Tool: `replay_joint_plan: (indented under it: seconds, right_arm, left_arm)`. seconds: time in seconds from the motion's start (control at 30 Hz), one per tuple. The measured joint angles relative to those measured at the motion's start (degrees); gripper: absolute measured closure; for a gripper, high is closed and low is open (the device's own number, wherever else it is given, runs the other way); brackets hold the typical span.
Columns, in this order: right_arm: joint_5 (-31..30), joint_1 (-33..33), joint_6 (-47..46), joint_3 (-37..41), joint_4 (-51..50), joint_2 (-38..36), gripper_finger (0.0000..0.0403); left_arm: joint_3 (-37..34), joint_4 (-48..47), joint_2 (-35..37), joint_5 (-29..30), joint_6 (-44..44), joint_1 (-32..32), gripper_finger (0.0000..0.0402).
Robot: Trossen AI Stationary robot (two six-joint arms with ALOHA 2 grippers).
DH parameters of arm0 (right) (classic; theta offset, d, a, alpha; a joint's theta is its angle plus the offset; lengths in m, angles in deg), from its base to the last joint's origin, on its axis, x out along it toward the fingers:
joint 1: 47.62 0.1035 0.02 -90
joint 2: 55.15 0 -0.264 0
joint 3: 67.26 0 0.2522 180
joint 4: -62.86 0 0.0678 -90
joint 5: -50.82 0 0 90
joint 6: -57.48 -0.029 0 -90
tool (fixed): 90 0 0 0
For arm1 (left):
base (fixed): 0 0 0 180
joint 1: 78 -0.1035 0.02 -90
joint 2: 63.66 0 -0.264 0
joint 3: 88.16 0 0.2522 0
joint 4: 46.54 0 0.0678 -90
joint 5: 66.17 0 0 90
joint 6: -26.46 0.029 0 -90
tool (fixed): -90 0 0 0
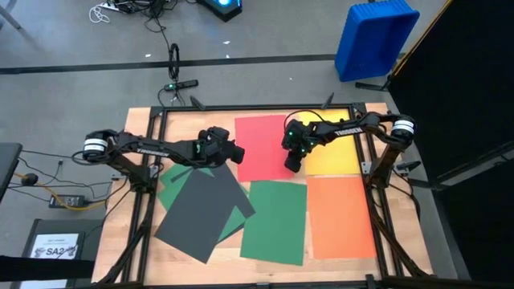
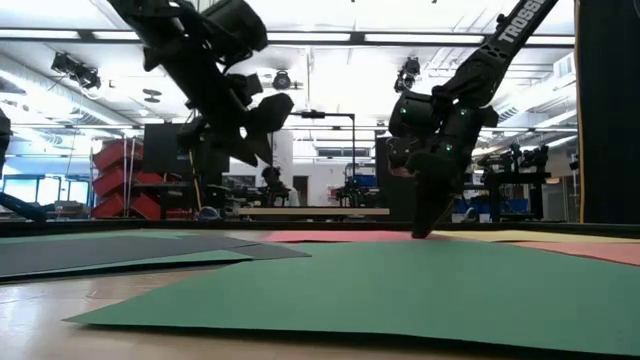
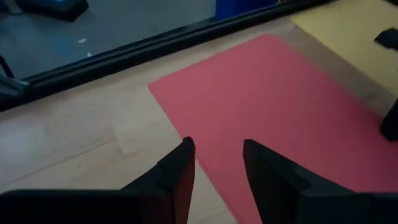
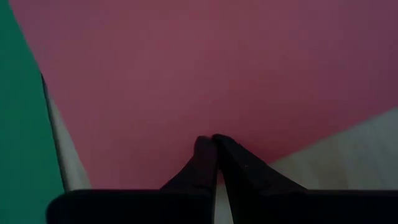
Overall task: Organize paper
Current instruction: Stack the pink colored paper on top of the pink colored papers
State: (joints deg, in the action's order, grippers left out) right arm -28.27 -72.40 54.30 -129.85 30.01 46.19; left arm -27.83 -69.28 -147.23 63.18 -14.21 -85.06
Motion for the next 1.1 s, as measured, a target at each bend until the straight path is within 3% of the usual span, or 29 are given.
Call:
replay_joint_plan:
  seconds: [0.23,0.43,0.6,0.77,1.1]
  right_arm:
    - [-2.2,-0.4,0.0,-2.4,-4.5,0.2,0.0403]
    - [-2.4,-0.4,-0.1,-2.9,-5.2,0.3,0.0403]
    - [-2.5,-0.4,-0.6,-2.9,-5.6,0.3,0.0403]
    - [-1.6,-0.5,-1.1,-2.9,-5.5,-0.2,0.0403]
    - [-2.1,-0.5,-1.3,-2.4,-6.1,-5.0,0.0402]
  left_arm:
    - [0.0,0.2,-4.7,-3.7,4.5,-2.8,0.0280]
    - [0.1,0.2,-9.8,-12.2,2.4,-9.2,0.0284]
    - [0.1,0.5,-10.5,-14.0,1.9,-14.2,0.0304]
    - [0.2,1.8,-10.5,-19.8,4.9,-18.2,0.0324]
    - [0.2,3.6,-10.5,-21.1,7.3,-19.6,0.0335]
